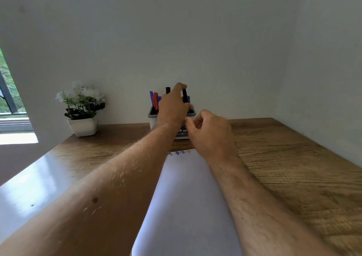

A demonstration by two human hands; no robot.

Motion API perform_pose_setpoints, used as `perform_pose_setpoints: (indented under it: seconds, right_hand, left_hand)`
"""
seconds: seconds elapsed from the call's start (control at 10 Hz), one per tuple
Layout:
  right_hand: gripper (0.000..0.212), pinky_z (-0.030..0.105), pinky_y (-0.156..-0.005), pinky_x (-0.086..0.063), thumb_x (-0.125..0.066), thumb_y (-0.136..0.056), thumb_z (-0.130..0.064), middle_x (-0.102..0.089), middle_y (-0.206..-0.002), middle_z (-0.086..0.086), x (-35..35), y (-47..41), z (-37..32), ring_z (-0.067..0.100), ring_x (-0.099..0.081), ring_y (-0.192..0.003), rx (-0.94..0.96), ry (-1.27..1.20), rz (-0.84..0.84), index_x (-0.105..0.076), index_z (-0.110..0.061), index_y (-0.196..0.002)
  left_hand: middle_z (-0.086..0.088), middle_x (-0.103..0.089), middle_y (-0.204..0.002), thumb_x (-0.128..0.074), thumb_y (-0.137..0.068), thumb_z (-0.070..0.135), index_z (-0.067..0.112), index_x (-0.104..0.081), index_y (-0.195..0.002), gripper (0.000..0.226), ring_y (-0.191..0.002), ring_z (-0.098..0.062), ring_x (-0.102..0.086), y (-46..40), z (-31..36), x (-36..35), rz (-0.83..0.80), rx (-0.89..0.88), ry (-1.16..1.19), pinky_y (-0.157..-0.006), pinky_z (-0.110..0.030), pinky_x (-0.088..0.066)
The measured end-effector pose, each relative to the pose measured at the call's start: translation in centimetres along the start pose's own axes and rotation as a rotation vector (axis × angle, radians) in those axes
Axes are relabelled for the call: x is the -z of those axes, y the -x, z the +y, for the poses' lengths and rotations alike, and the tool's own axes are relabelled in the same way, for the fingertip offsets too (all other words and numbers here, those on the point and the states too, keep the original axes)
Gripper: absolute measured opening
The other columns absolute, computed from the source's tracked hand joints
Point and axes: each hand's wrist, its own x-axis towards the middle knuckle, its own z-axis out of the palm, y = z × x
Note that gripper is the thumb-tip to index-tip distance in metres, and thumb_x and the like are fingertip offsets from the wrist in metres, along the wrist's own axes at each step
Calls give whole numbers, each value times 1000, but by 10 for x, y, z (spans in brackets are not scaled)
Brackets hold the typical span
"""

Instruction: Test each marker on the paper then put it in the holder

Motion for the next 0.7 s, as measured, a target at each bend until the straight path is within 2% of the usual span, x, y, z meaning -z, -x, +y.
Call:
perform_pose_setpoints:
  seconds: [0.1, 0.2, 0.3, 0.4, 0.5, 0.6, 0.7]
  right_hand:
    - [28, 23, -60, -43, -58, -94, -44, -68, -79, -4, 1, -1, -1, 13, -62, -70, 16, 31, -11, -66, -17, -89]
    - [28, 26, -60, -50, -55, -95, -40, -69, -79, -3, 2, 0, -3, 14, -63, -69, 33, 112, -35, -69, -16, -91]
    - [29, 28, -60, -53, -51, -95, -39, -68, -75, -2, 1, 1, -5, 16, -63, -66, 33, 216, -38, -70, -18, -89]
    - [33, 33, -65, -56, -48, -98, -39, -67, -76, -2, -2, -4, -4, 16, -63, -71, 46, 298, -31, -72, -18, -90]
    - [35, 37, -73, -56, -45, -100, -40, -67, -80, 1, -3, -3, -2, 18, -63, -78, 42, 290, -88, -71, -16, -94]
    - [40, 40, -89, -53, -43, -101, -45, -69, -101, 4, -2, 2, 5, 20, -65, -97, 25, 171, -196, -68, -16, -113]
    - [49, 41, -98, -50, -41, -100, -51, -65, -119, 6, 1, 0, 3, 21, -60, -111, -7, 124, -288, -61, -16, -127]
  left_hand:
    - [-7, -68, -103, -69, -89, 15, 27, -37, -149, 69, -83, -12, -63, 1, -1, 0, -64, 0, -66, -79, -16, -48]
    - [-6, -65, -87, -57, -95, 11, 20, -12, -157, 78, -62, -9, -56, 8, -3, 9, -124, -43, -302, -58, -21, -44]
    - [-8, -68, -93, -52, -91, 4, 15, -19, -156, 74, -56, -6, -52, 16, -5, 23, -109, -52, -362, -52, -19, -42]
    - [-6, -73, -102, -51, -89, 2, 19, -40, -148, 62, -77, -13, -65, 29, -13, 50, -14, -91, -292, -75, -30, -58]
    - [-7, -72, -109, -51, -93, 6, 17, -54, -138, 46, -90, -18, -67, 39, -20, 69, 88, -195, -292, -81, -34, -58]
    - [-11, -68, -120, -48, -98, 15, 13, -55, -137, 40, -105, -23, -64, 56, -32, 91, 157, -223, -367, -90, -40, -53]
    - [-11, -45, -150, -42, -101, 33, 14, -35, -151, 53, -137, -26, -42, 58, -42, 105, -19, -79, -511, -109, -47, -39]
